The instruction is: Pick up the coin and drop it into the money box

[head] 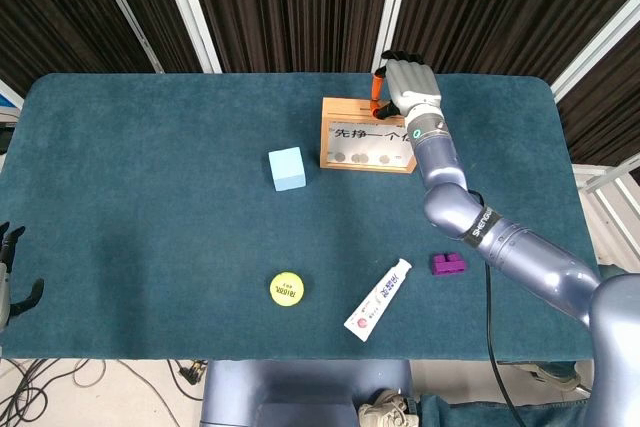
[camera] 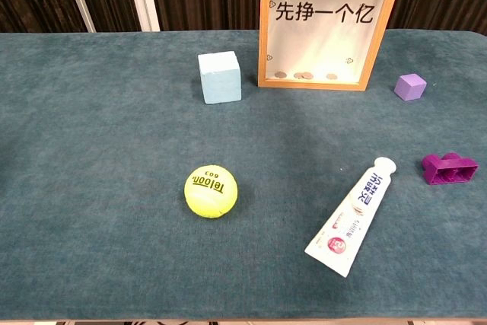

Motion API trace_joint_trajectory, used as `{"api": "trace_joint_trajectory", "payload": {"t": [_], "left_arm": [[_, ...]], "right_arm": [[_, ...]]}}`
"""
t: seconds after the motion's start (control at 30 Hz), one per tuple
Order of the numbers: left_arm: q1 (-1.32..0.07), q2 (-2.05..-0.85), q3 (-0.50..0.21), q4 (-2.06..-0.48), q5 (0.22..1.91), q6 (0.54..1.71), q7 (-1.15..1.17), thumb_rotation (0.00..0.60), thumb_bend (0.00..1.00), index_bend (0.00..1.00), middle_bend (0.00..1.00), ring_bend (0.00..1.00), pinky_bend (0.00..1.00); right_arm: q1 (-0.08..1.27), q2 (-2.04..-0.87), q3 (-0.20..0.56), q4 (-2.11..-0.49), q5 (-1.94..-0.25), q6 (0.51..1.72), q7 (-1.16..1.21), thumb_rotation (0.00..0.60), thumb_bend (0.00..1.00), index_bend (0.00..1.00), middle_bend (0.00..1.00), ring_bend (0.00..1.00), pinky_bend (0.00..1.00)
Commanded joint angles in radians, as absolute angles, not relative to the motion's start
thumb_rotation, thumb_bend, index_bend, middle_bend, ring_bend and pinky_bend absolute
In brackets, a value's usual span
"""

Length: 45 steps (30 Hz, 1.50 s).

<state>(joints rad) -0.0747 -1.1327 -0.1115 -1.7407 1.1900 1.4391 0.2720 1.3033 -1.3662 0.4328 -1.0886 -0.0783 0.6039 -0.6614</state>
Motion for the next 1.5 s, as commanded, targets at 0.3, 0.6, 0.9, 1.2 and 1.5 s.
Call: {"api": "trace_joint_trajectory", "payload": {"t": [0.3, 0.6, 0.9, 1.2, 1.5], "left_arm": [[-0.073, -1.130, -0.109, -1.746, 1.189, 1.443, 0.267, 0.600, 0.34, 0.13, 0.01, 0.00, 0.00], [-0.075, -1.127, -0.108, -1.748, 1.184, 1.437, 0.263, 0.600, 0.34, 0.13, 0.01, 0.00, 0.00], [-0.075, -1.129, -0.108, -1.746, 1.187, 1.443, 0.260, 0.600, 0.34, 0.13, 0.01, 0.00, 0.00], [-0.075, -1.131, -0.106, -1.746, 1.188, 1.445, 0.263, 0.600, 0.34, 0.13, 0.01, 0.00, 0.00], [-0.075, -1.130, -0.106, -1.745, 1.190, 1.448, 0.264, 0.600, 0.34, 0.13, 0.01, 0.00, 0.00]], "right_arm": [[1.311, -1.368, 0.381, -1.051, -0.086, 0.583, -0.595, 0.600, 0.52, 0.69, 0.13, 0.05, 0.00], [1.320, -1.347, 0.349, -1.052, -0.062, 0.562, -0.559, 0.600, 0.52, 0.69, 0.13, 0.04, 0.00], [1.335, -1.324, 0.312, -1.067, -0.028, 0.548, -0.540, 0.600, 0.52, 0.65, 0.13, 0.03, 0.00], [1.348, -1.301, 0.279, -1.089, -0.011, 0.538, -0.521, 0.600, 0.52, 0.62, 0.13, 0.02, 0.00], [1.354, -1.311, 0.254, -1.068, -0.001, 0.530, -0.506, 0.600, 0.52, 0.61, 0.13, 0.02, 0.00]]}}
